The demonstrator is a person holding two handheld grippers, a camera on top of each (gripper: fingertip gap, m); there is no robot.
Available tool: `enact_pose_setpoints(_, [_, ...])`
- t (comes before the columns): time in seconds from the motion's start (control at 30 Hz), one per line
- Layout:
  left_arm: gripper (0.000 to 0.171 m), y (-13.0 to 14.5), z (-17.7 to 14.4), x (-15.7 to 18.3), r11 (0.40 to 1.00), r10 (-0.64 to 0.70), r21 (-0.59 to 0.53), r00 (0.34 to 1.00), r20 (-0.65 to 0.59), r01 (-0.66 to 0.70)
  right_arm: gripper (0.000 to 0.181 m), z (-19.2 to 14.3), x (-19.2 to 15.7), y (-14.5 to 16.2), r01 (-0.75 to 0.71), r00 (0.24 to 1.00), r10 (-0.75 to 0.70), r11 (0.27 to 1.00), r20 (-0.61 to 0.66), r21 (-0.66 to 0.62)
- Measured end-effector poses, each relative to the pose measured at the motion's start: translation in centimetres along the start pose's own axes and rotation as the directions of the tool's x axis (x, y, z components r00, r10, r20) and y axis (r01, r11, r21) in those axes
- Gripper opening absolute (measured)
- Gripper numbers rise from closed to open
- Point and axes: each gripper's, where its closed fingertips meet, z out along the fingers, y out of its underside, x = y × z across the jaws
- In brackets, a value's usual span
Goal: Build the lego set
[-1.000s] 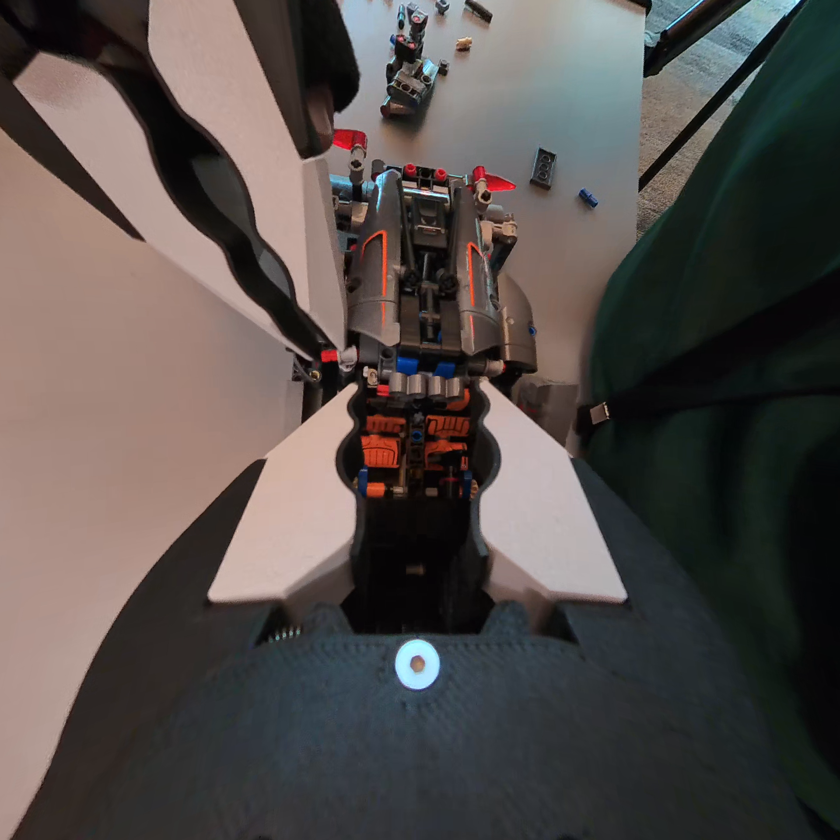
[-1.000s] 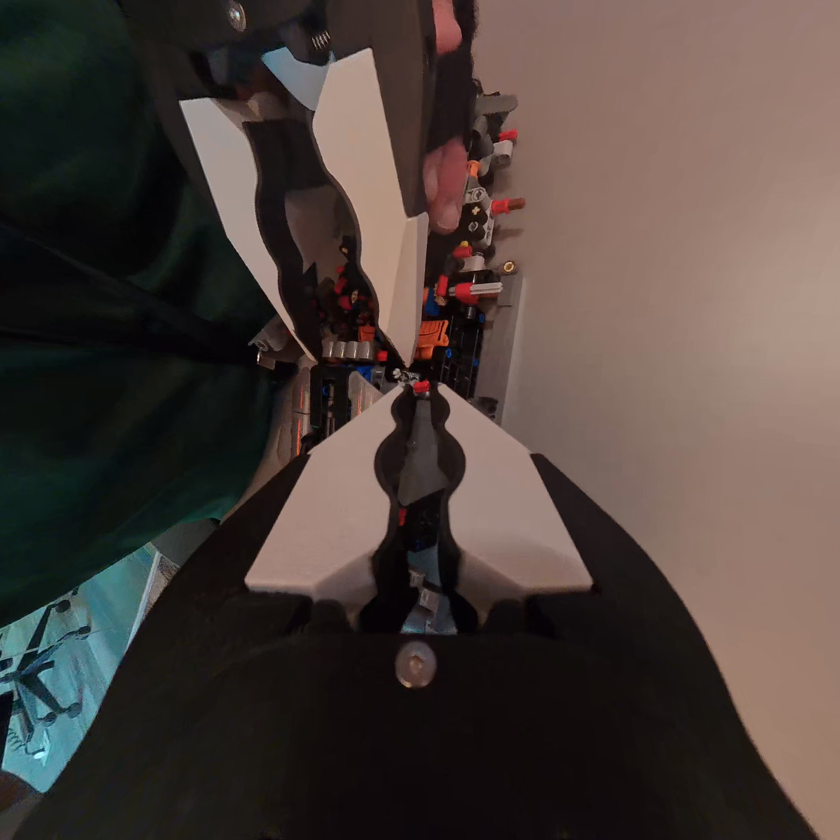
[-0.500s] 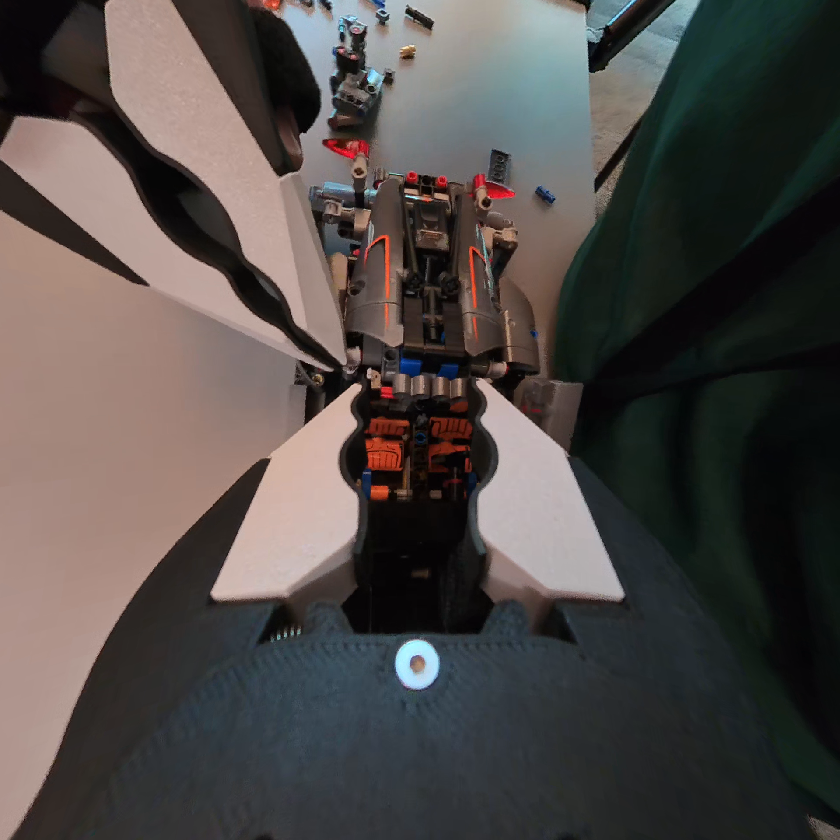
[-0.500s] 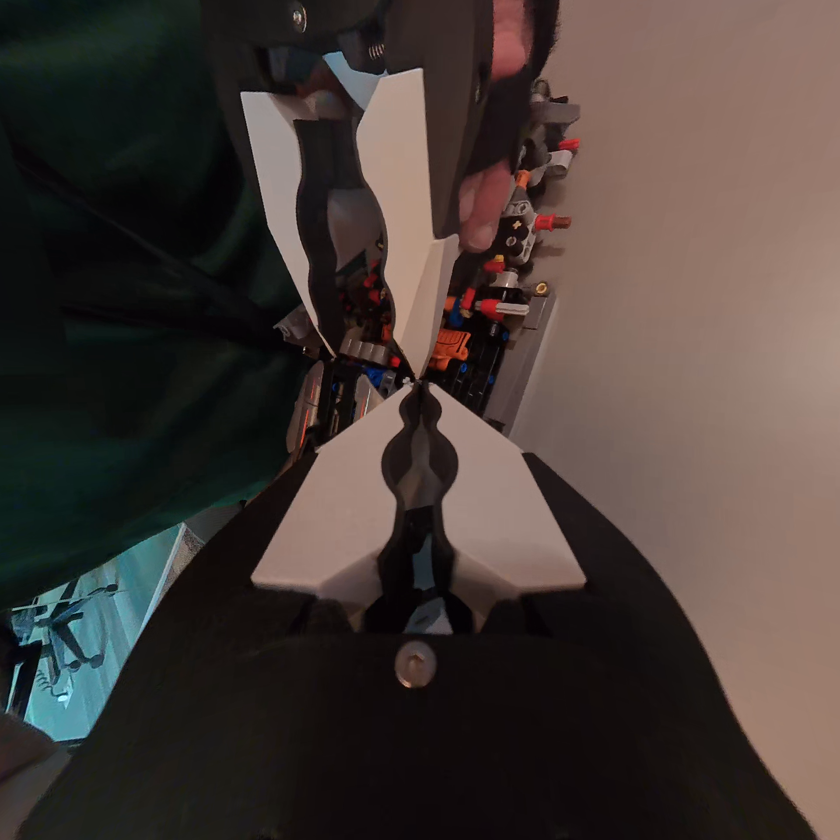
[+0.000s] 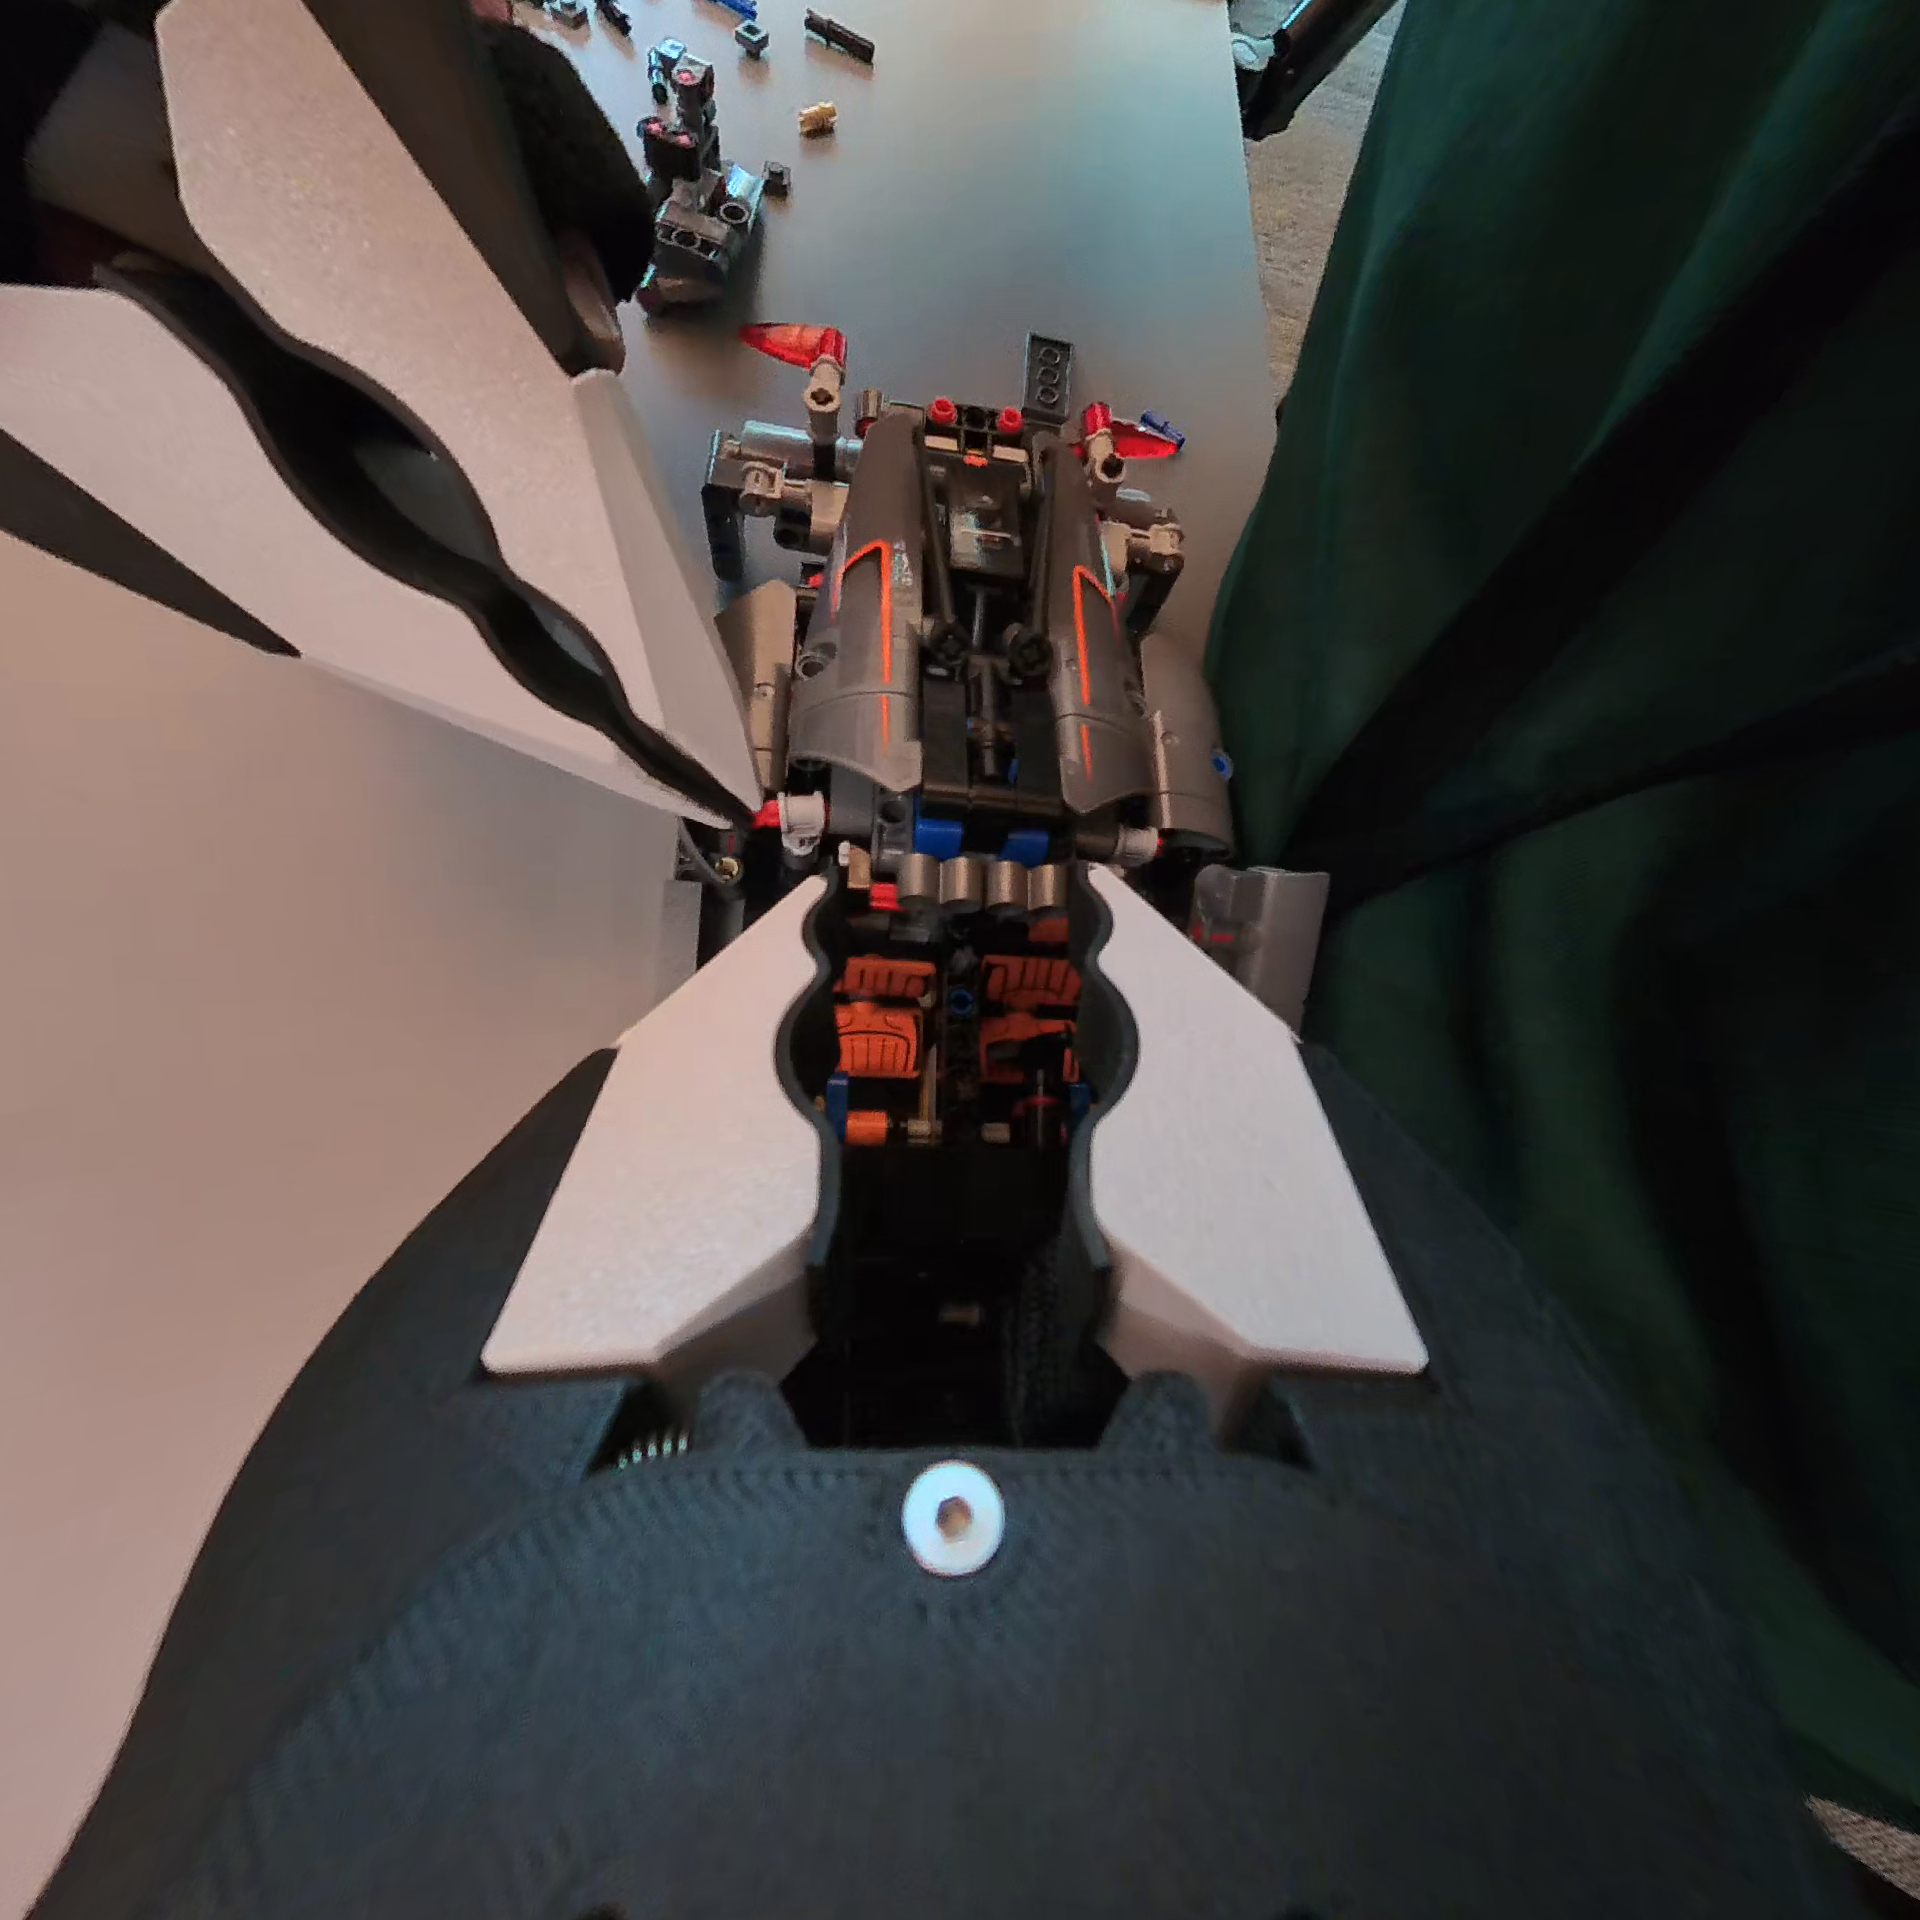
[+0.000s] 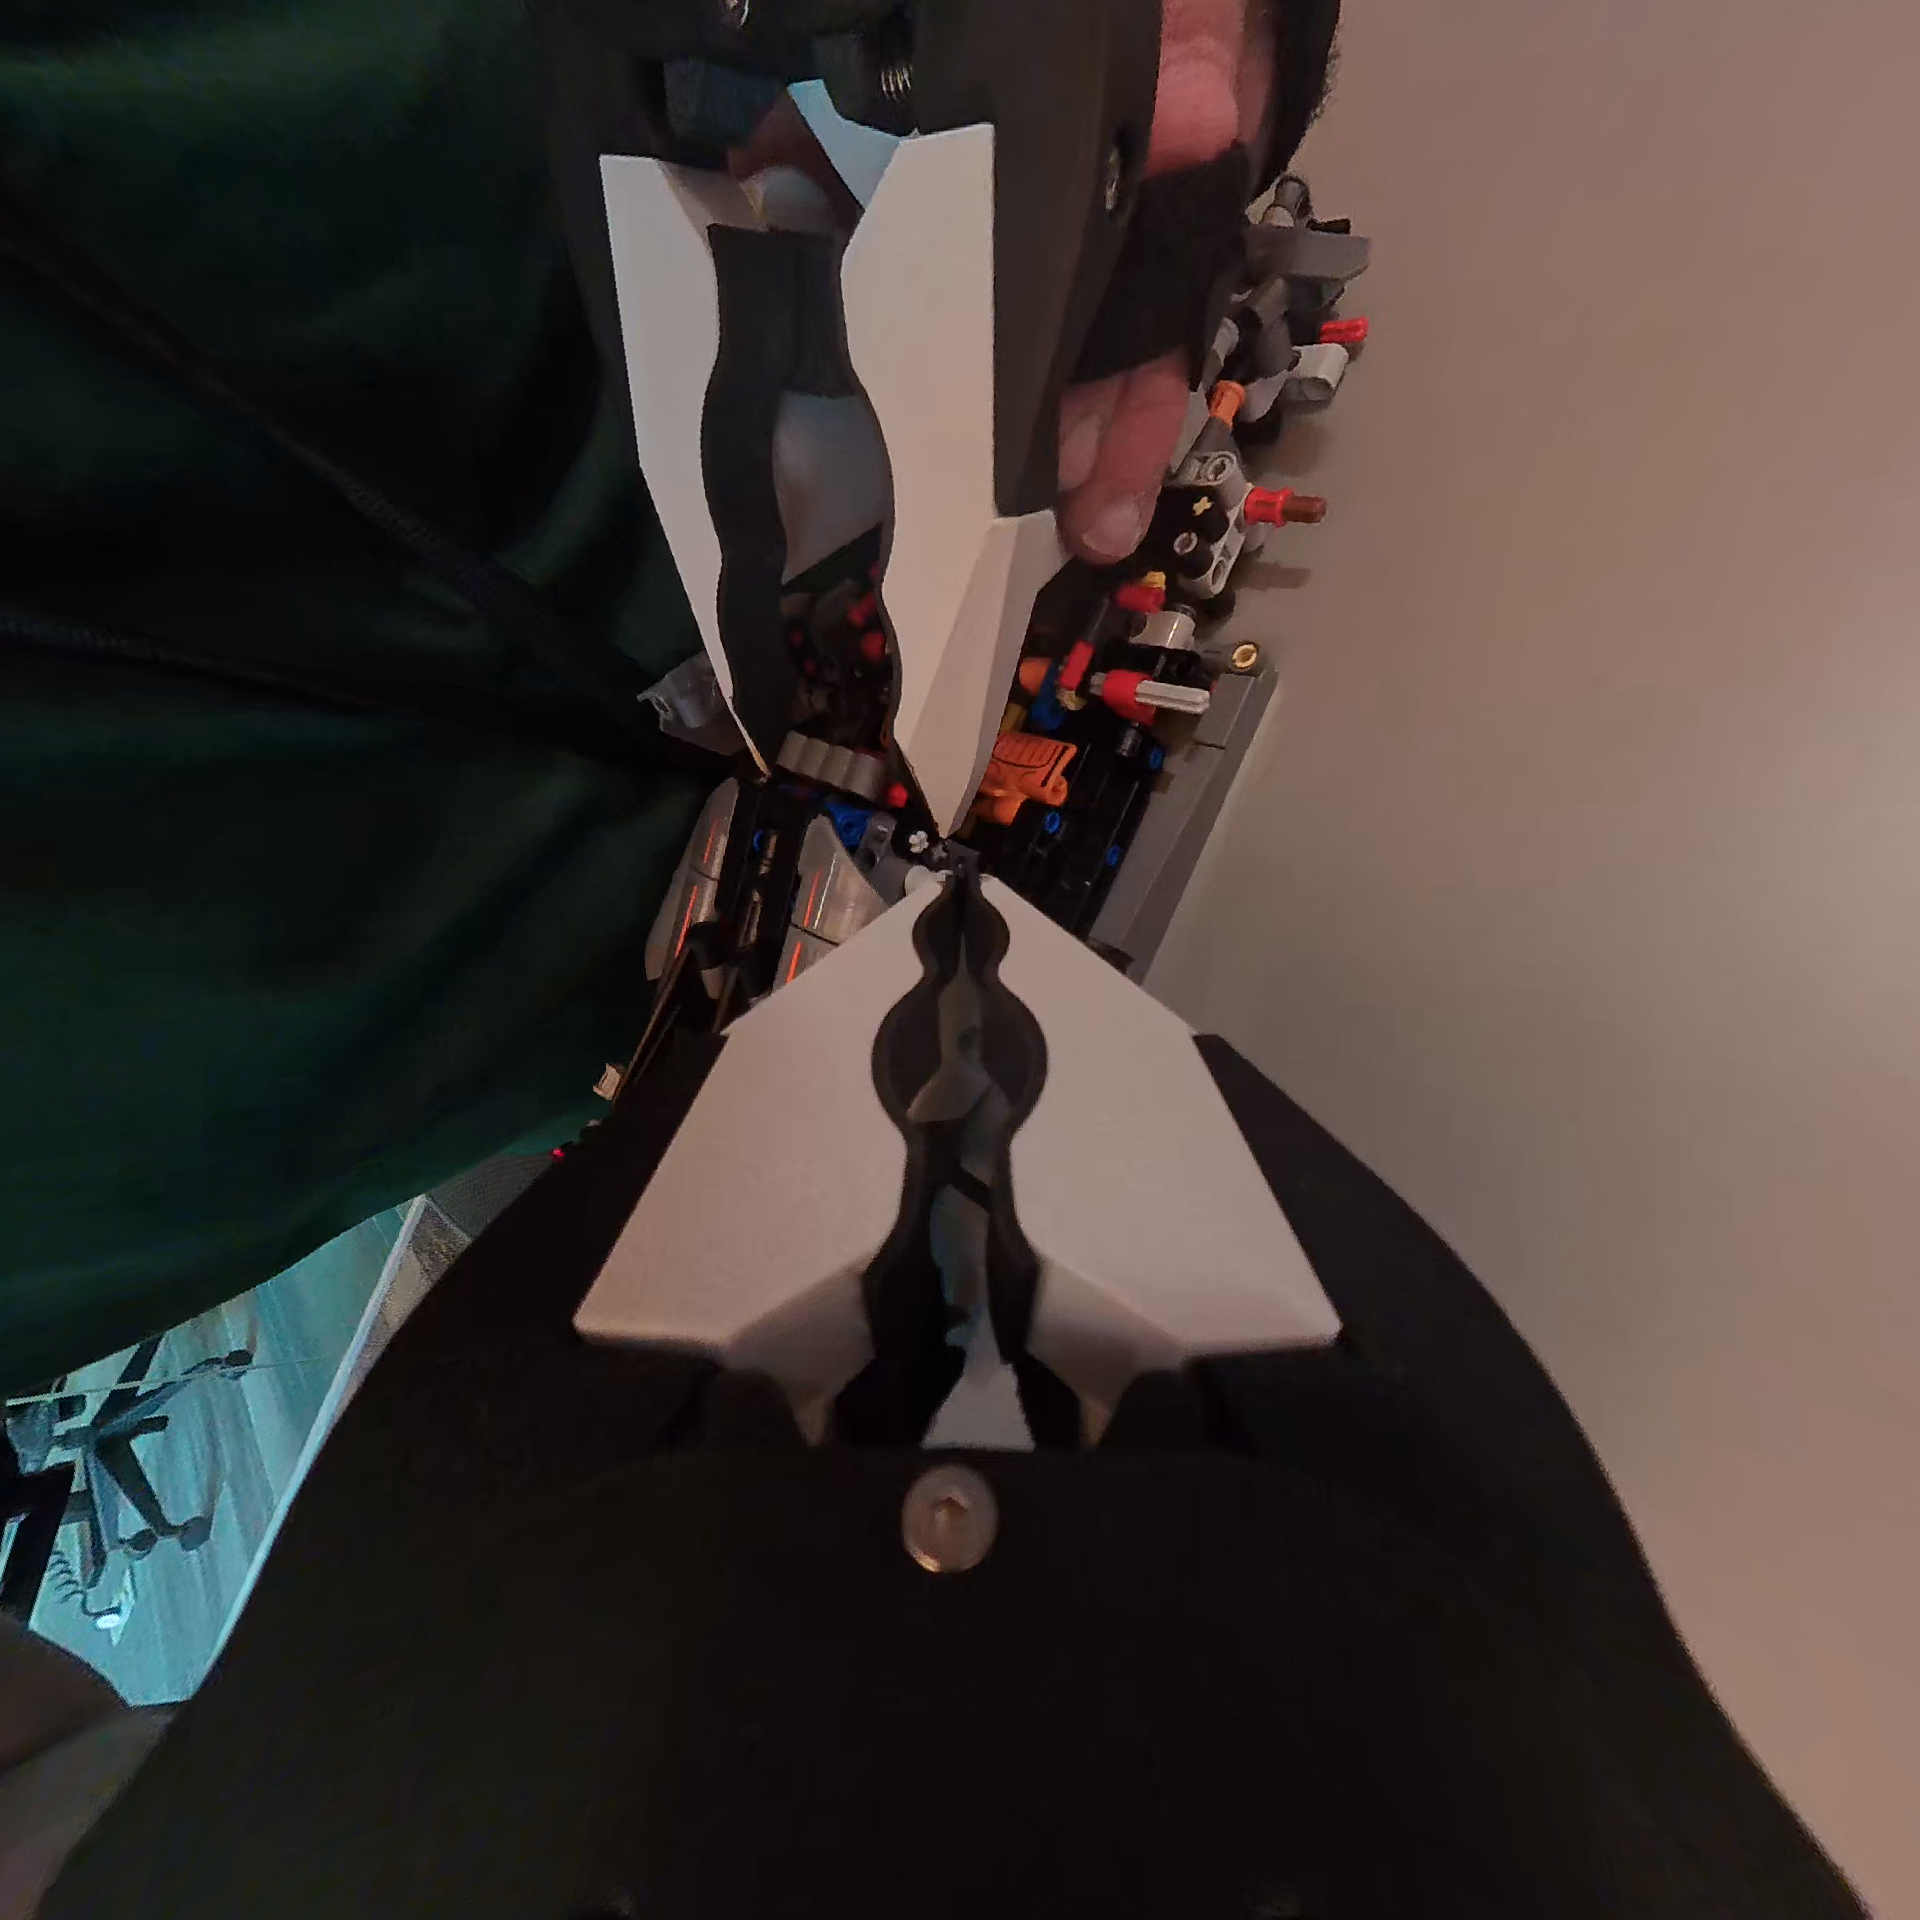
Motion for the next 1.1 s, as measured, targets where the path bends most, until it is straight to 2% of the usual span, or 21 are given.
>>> enact_pose_setpoints(0.4, [0.041,-0.1,0.3,0.8,1.0,0.026,-0.003,0.999,-0.036,-0.026,0.0,0.4,-0.9,0.6,0.107,0.994,-0.108,0.994,-0.032,-0.025])
enact_pose_setpoints(1.1, [0.041,-0.4,0.8,1.4,0.998,0.061,0.004,0.997,-0.05,-0.061,0.0,0.6,-1.8,1.2,0.172,0.983,-0.176,0.983,-0.057,-0.056])
